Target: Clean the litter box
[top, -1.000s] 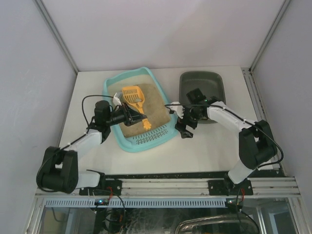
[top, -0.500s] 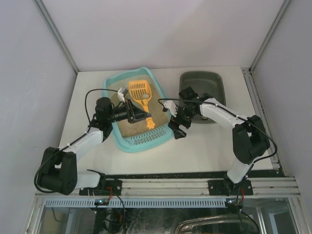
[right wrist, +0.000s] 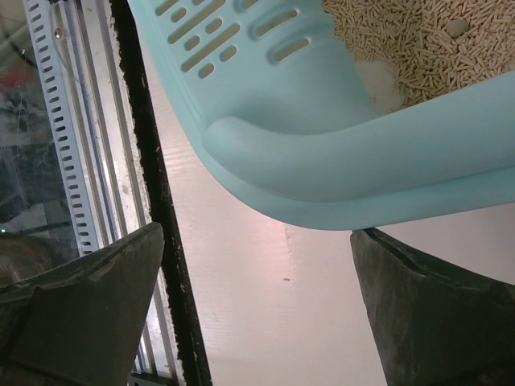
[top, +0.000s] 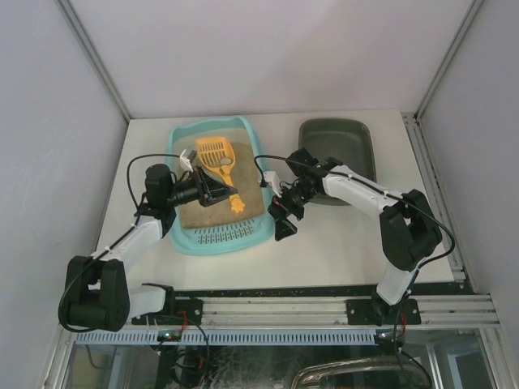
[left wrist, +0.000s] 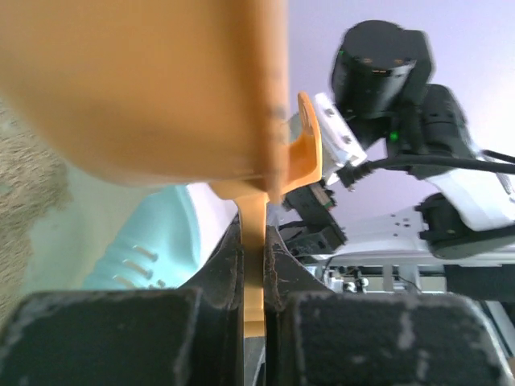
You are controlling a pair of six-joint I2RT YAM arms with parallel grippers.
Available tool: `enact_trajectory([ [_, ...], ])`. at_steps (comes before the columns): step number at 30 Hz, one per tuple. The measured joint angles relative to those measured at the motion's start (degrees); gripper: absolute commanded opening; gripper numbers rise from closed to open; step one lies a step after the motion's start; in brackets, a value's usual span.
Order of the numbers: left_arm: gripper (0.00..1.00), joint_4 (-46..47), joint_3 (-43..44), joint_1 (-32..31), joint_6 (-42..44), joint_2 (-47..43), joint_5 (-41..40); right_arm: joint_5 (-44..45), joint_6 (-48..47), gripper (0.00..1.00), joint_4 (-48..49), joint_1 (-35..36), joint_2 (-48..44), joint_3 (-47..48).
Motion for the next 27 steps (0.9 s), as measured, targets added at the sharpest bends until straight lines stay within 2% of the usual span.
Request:
enact_trajectory([
  [4, 0.0, 22.49, -4.07, 0.15, -16.26, 2.51, 3.02, -0.85, 0.13, 1.0, -0.02, -0.11, 0.0, 0.04],
  [6, 0.01, 26.53, -3.28, -0.59, -19.52, 4.09, 3.41, -1.33, -0.94, 1.0, -1.29, -1.07, -0.02, 0.68],
  [7, 0.0, 24.94, -2.29, -1.16, -19.12, 4.22, 3.41, -1.62, -1.55, 1.0, -2.19, -1.77, -0.22, 1.27],
  [9, 0.0, 13.73, 2.93, -3.19, -12.9, 4.2, 2.29, -3.54, -3.26, 1.0, -4.42, -3.96, -1.51, 2.73],
  [11, 0.0, -1.84, 12.31, -6.27, -3.78, 5.31, -1.11, -5.75, -5.16, 1.0, -6.8, -8.2, -4.59, 3.37],
  [13, 0.0, -14.29, 24.13, -9.92, 5.05, 8.33, -4.33, -8.17, -7.21, 1.0, -9.92, -15.1, -9.73, 3.3],
  [16, 0.0, -27.54, 39.3, -14.36, 14.6, 14.45, -8.5, -12.31, -9.84, 1.0, -13.14, -27.32, -18.88, 0.94],
  [20, 0.0, -44.65, 61.37, -20.26, 24.15, 28.7, -16.65, -16.55, -11.93, 1.0, -17.49, -39.3, -28.24, -5.42],
  [21, 0.0, -49.79, 69.09, -22.4, 26.32, 34.14, -19.23, -18.01, -12.81, 1.0, -18.99, -41.7, -29.64, -7.34],
  [25, 0.0, -62.71, 90.47, -28.33, 30.84, 50.71, -26.93, -23.3, -14.95, 1.0, -22.62, -50.23, -30.18, -12.87],
  [27, 0.0, -65.77, 97.44, -30.67, 31.91, 57.88, -30.47, -24.79, -15.93, 1.0, -23.78, -53.13, -28.59, -13.22],
])
